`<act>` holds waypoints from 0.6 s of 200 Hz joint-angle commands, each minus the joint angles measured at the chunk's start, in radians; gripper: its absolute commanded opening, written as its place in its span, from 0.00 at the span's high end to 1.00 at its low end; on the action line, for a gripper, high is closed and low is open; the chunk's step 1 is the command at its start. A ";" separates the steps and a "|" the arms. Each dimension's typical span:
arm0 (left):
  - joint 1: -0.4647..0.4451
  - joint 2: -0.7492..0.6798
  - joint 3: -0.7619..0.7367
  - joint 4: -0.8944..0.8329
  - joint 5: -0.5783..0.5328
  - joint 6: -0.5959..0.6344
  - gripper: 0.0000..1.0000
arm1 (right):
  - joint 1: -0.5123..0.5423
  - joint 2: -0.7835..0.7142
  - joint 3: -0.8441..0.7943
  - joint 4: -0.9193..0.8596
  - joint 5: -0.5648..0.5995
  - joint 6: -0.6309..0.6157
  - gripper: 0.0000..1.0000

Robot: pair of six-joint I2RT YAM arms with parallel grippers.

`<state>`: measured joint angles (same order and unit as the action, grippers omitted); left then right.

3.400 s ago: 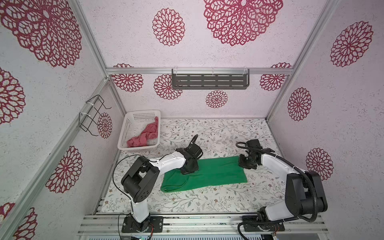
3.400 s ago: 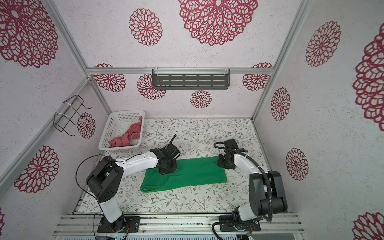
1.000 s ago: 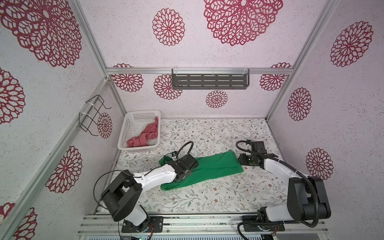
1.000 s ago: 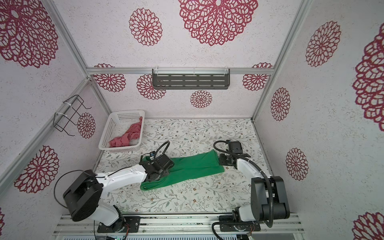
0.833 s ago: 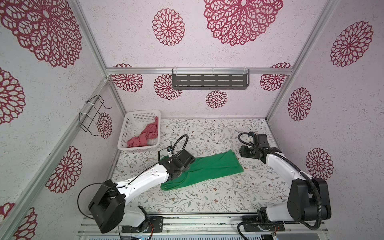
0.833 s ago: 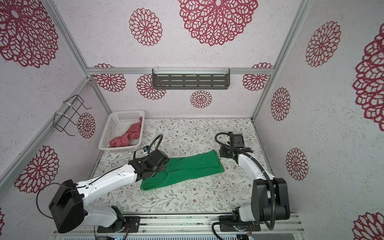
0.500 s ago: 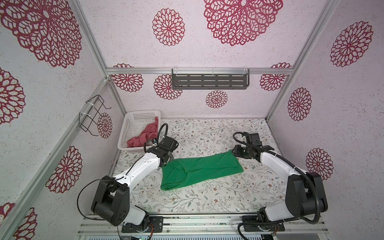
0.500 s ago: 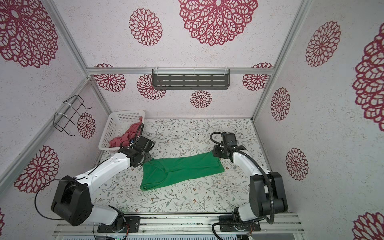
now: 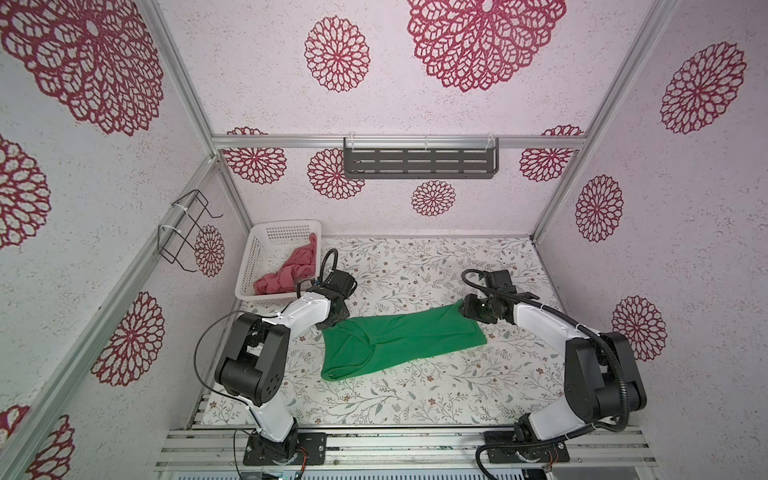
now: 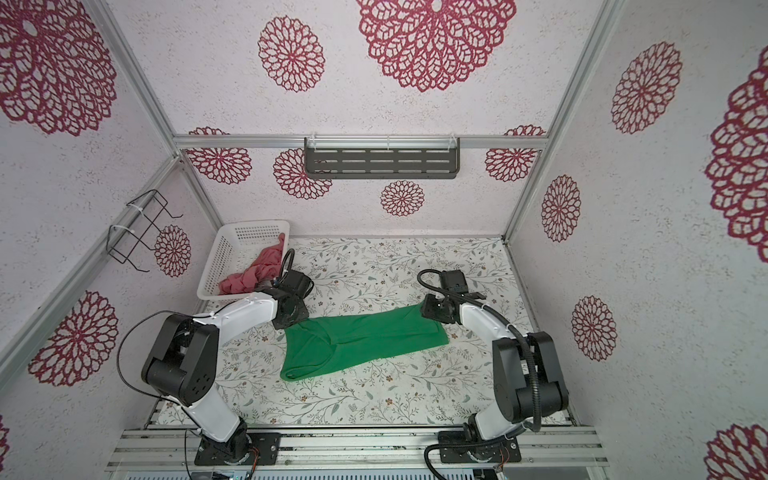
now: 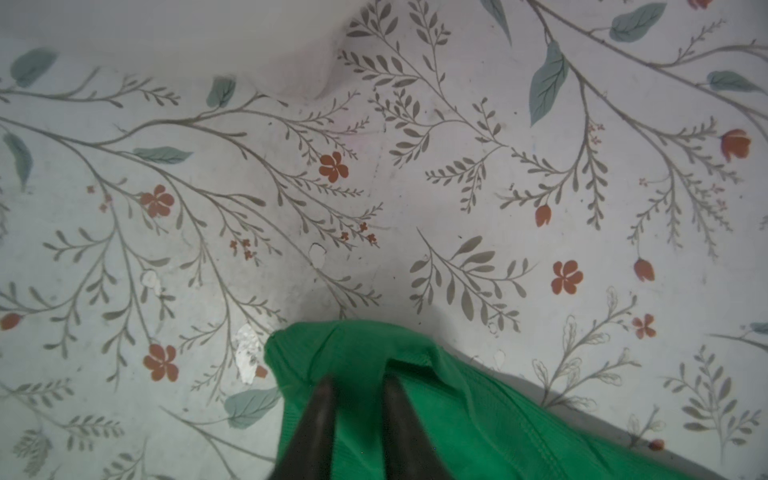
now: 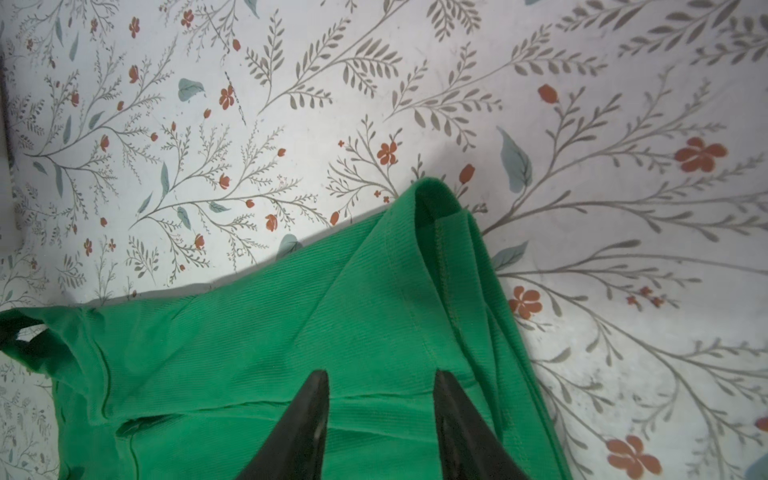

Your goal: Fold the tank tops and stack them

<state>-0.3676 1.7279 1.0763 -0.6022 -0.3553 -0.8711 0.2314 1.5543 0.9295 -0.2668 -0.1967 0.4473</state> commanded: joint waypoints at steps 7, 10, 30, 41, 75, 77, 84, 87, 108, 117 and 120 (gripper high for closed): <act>-0.013 -0.057 -0.056 0.010 -0.001 -0.037 0.97 | 0.009 0.025 -0.052 0.052 0.020 0.061 0.58; -0.016 -0.065 -0.064 0.007 -0.005 -0.042 0.99 | 0.009 0.028 -0.058 0.056 0.025 0.064 0.59; -0.026 -0.129 -0.137 0.000 -0.017 -0.072 1.00 | 0.007 0.044 -0.083 0.073 0.065 0.073 0.62; -0.030 -0.159 -0.181 0.004 -0.020 -0.091 1.00 | 0.007 0.052 -0.094 0.090 0.086 0.076 0.64; -0.059 -0.224 -0.299 0.001 -0.050 -0.171 1.00 | -0.005 0.076 -0.106 0.102 0.145 0.080 0.70; -0.062 -0.226 -0.304 0.001 -0.055 -0.177 1.00 | -0.006 0.073 -0.106 0.101 0.148 0.080 0.70; -0.075 -0.240 -0.321 -0.003 -0.071 -0.193 1.00 | -0.011 0.062 -0.106 0.097 0.152 0.082 0.70; -0.079 -0.245 -0.326 -0.004 -0.077 -0.198 1.00 | -0.012 0.055 -0.106 0.094 0.153 0.081 0.71; -0.089 -0.260 -0.349 -0.008 -0.080 -0.215 1.00 | -0.028 -0.007 -0.089 0.057 0.135 0.062 0.69; -0.091 -0.259 -0.344 -0.017 -0.082 -0.210 0.94 | -0.037 -0.031 -0.072 0.020 0.122 0.046 0.68; -0.093 -0.260 -0.341 -0.021 -0.083 -0.206 0.89 | -0.040 -0.037 -0.067 0.005 0.117 0.036 0.67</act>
<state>-0.4549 1.4879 0.7338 -0.5995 -0.3950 -1.0382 0.2214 1.5997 0.8265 -0.1875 -0.1040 0.5148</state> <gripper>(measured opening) 0.045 0.310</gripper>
